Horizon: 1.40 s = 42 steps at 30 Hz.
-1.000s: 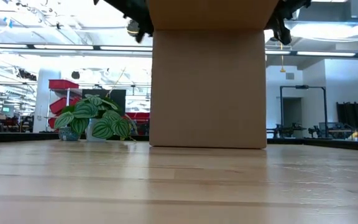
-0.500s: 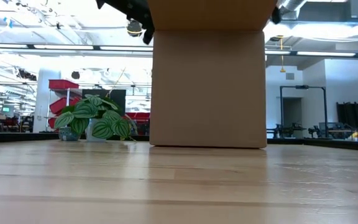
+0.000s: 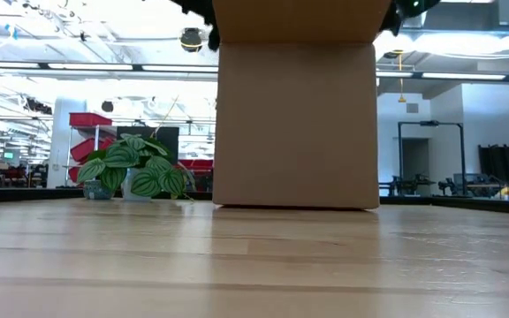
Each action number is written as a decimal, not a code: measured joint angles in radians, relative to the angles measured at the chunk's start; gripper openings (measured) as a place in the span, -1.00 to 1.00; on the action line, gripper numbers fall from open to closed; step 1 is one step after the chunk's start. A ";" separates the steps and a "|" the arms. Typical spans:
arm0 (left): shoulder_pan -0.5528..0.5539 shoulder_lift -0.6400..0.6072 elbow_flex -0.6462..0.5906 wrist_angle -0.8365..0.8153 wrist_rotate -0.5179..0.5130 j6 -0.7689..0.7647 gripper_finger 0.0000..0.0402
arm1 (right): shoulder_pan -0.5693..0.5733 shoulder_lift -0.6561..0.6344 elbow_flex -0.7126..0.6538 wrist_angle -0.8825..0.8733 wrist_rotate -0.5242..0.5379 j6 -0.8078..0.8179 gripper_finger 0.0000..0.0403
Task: Wrap mug
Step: Close the cardboard box
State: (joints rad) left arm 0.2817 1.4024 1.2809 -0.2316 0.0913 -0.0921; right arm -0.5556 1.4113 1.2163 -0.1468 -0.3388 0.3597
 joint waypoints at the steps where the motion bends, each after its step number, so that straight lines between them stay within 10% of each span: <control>1: 0.000 -0.005 0.030 -0.034 0.000 0.000 -1.00 | -0.008 0.013 0.000 0.000 -0.028 -0.014 -1.00; 16: -0.195 -0.027 0.444 -1.055 -0.013 -0.267 -1.00 | -0.047 0.016 0.001 -0.026 -0.153 -0.163 -1.00; 29: -0.337 0.006 0.420 -0.896 -0.183 -0.489 -1.00 | -0.068 -0.060 0.096 -0.019 -0.349 -0.220 -1.00; 42: -0.336 0.006 0.415 -0.846 -0.247 -0.512 -1.00 | -0.008 0.221 0.335 -0.045 -0.375 -0.263 -1.00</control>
State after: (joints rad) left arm -0.0544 1.4086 1.6958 -1.0778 -0.1560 -0.6038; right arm -0.5640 1.6327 1.5509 -0.1920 -0.7138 0.0972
